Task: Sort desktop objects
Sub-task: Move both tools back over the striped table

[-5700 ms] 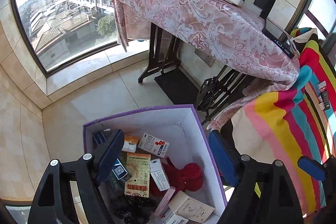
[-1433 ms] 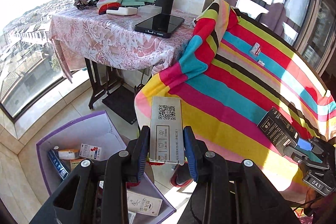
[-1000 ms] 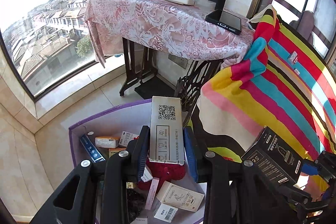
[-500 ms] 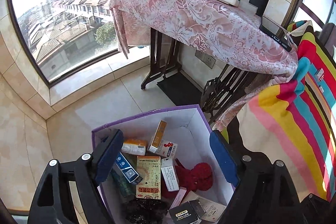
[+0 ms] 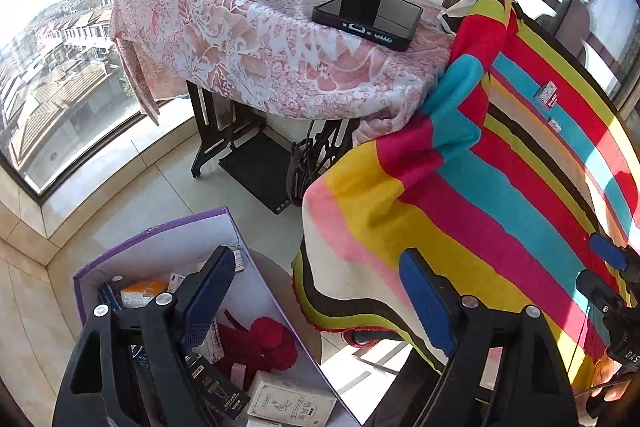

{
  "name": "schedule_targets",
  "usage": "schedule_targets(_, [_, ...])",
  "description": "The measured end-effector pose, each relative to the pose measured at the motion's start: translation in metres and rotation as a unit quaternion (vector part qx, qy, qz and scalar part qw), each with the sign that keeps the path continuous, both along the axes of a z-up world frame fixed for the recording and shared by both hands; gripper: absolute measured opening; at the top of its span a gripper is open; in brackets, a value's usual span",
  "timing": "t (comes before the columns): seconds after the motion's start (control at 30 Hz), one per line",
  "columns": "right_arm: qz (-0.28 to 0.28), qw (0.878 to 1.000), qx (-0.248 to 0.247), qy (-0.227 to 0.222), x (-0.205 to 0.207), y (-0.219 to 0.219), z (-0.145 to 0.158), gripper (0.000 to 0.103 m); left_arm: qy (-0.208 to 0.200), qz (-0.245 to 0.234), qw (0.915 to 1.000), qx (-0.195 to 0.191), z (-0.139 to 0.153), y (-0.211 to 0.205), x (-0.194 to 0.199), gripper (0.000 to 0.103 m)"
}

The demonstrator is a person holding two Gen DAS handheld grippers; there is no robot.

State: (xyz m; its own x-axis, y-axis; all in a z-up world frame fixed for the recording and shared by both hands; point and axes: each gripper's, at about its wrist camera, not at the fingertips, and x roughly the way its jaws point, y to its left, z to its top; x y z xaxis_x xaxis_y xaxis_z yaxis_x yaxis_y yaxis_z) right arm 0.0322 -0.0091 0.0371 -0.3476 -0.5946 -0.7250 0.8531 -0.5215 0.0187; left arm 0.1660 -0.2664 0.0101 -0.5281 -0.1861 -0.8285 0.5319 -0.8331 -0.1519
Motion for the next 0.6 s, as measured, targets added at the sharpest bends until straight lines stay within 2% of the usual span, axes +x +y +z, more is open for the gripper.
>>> schedule_targets(0.13, [-0.083, 0.996, 0.01, 0.007, -0.092, 0.04, -0.005, 0.077, 0.002, -0.089, 0.9959, 0.013, 0.003, 0.056, -0.07, 0.085])
schedule_targets(0.3, [-0.153, 0.988, 0.001, -0.024, -0.194, 0.061, -0.009, 0.07, 0.006, -0.179, 0.9838, -0.005, 0.002, 0.124, -0.161, 0.085])
schedule_targets(0.47, [-0.208, 0.977, -0.014, -0.043, -0.271, 0.053, -0.008, 0.07, 0.019, -0.216, 0.976, -0.019, 0.003, 0.158, -0.239, 0.085])
schedule_targets(0.6, [-0.231, 0.971, -0.003, -0.065, -0.313, 0.026, -0.019, 0.07, 0.018, -0.222, 0.9744, -0.033, 0.001, 0.164, -0.278, 0.085])
